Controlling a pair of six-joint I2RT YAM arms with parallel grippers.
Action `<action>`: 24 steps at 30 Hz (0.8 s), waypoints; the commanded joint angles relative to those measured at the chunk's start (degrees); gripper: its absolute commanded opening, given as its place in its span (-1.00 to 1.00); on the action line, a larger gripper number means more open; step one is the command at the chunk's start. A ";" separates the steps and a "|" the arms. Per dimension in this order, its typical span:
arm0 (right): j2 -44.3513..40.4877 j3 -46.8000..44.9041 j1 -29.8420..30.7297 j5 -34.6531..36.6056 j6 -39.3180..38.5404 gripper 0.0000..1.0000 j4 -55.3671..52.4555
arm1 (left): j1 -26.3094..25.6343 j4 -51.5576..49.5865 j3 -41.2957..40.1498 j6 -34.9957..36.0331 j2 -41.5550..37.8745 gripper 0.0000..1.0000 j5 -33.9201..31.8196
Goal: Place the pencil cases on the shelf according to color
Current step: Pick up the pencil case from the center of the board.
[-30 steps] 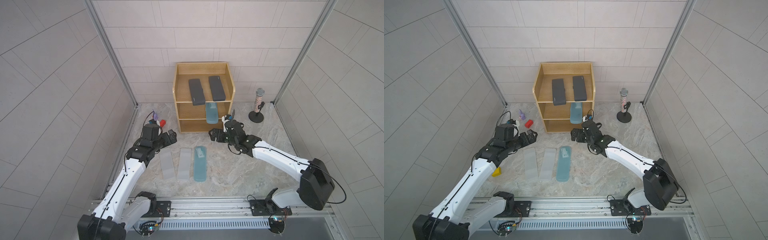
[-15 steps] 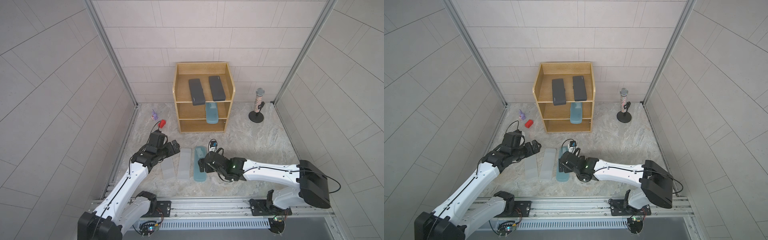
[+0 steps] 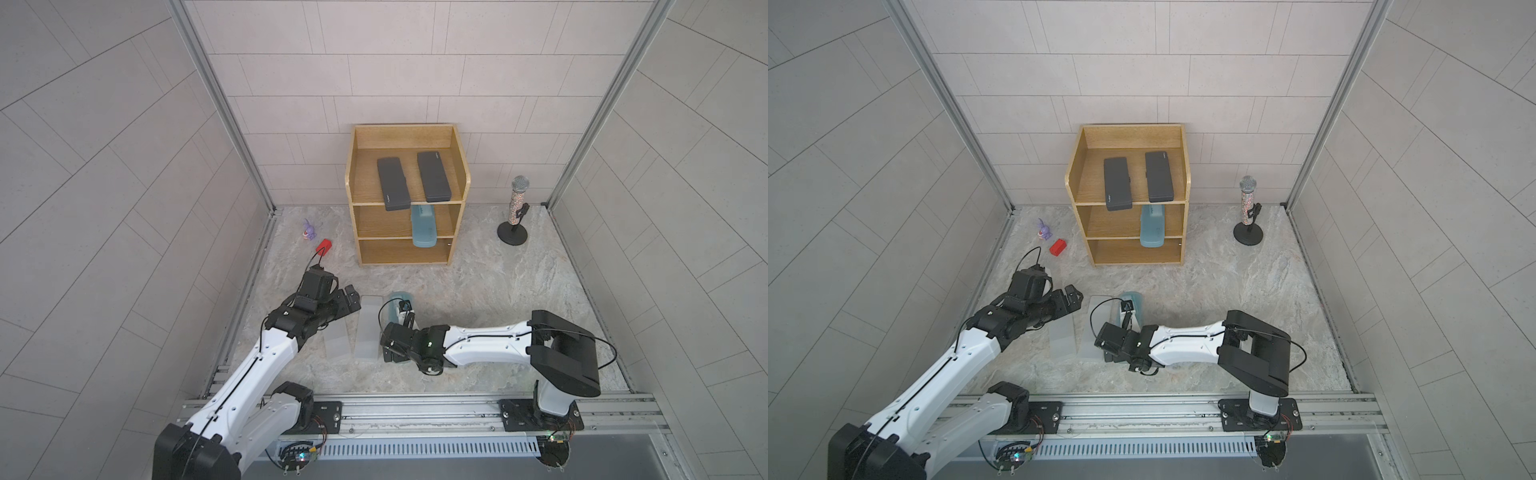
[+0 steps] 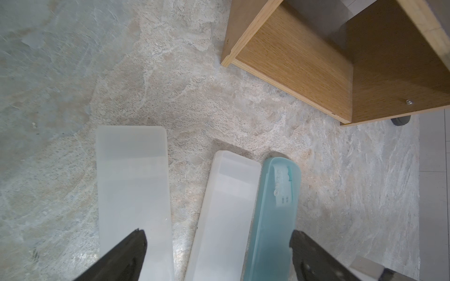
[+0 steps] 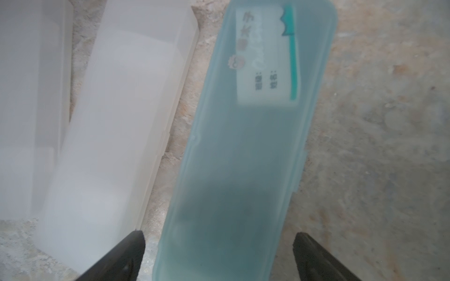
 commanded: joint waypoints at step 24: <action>-3.69 -9.37 0.67 -1.79 -1.46 1.00 6.39 | -6.43 1.56 0.31 -2.53 0.48 0.99 -4.85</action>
